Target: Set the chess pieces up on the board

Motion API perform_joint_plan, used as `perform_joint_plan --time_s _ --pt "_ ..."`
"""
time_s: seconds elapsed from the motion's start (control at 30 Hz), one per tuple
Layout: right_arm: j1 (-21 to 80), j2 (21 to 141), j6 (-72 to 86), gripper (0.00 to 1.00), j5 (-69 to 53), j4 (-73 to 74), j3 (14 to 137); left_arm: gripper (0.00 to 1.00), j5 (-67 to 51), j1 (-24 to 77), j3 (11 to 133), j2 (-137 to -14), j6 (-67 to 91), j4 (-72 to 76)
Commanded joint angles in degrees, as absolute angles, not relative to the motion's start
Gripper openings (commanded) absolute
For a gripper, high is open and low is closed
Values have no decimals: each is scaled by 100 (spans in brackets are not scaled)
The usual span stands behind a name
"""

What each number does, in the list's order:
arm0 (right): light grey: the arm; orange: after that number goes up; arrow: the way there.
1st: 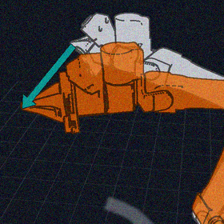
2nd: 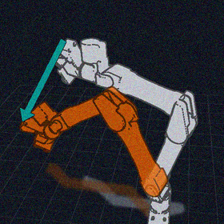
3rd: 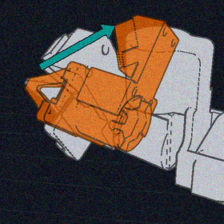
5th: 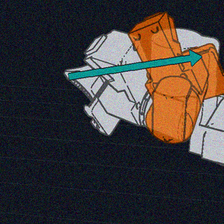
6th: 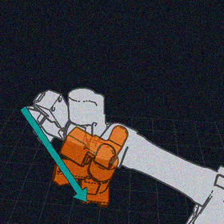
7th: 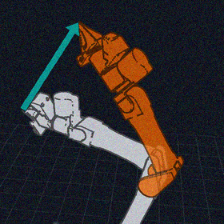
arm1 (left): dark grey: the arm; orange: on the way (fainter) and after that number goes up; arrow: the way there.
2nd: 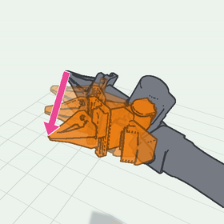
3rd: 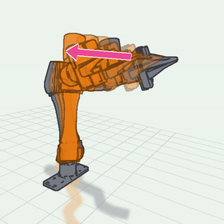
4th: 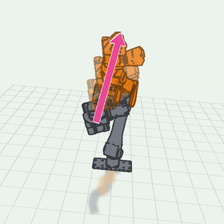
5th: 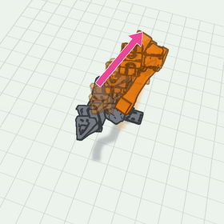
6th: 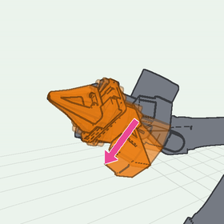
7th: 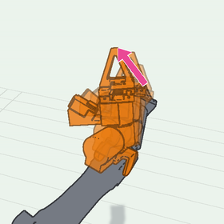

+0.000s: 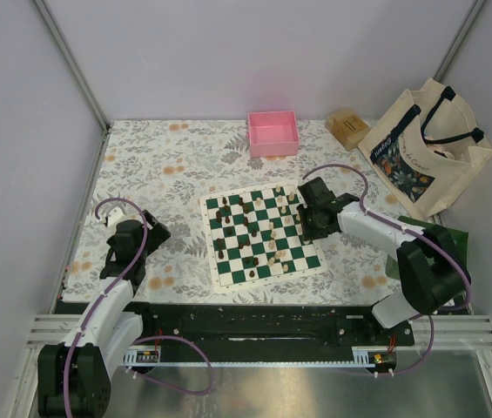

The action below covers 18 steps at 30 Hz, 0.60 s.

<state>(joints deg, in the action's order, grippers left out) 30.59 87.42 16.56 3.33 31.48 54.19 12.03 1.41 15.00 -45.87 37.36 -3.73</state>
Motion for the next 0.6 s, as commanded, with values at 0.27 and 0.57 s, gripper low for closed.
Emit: perform_joint_plan --time_s 0.27,0.57 --pt "3015 8464 1872 15 158 3032 4905 99 1266 141 1617 -4632 3727 -141" --pt "3015 8534 1846 29 132 2988 4948 99 1257 132 1617 -4623 3727 -141"
